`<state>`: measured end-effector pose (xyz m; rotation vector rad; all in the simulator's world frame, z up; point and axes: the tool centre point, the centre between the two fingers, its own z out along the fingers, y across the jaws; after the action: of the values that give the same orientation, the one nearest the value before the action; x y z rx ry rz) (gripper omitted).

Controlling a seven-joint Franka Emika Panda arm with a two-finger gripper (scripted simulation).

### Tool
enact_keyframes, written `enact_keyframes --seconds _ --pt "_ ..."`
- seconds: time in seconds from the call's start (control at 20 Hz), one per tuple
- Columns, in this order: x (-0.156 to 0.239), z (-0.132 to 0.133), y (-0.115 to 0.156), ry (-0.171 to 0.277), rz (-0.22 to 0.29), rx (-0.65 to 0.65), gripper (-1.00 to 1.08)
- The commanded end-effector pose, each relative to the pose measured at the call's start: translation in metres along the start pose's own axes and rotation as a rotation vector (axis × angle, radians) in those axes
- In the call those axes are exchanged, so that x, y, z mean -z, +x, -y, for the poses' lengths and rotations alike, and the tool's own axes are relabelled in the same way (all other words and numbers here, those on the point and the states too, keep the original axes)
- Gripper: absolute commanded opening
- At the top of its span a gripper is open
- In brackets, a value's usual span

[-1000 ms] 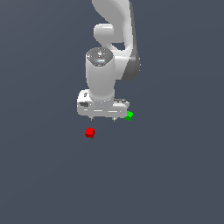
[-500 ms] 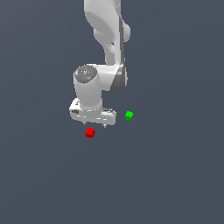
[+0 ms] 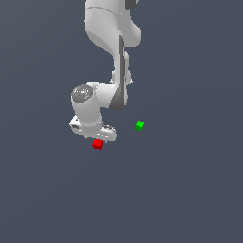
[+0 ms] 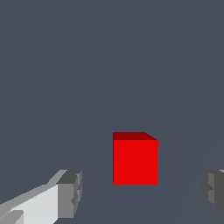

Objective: Stack the red cube on top of the green cube.

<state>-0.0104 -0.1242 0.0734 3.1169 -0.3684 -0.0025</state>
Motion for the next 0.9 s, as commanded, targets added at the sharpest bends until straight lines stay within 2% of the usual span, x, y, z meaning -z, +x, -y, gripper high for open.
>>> enact_keyframes --seconds 0.0,0.3,0.85 --pt "-0.003 -0.002 0.001 0.003 -0.001 -0.005 1.0" --pt "-0.008 -0.001 0.0 0.002 0.0 -0.004 1.0" --pt "-0.052 -0.001 0.0 0.003 -0.001 -0.005 1.0"
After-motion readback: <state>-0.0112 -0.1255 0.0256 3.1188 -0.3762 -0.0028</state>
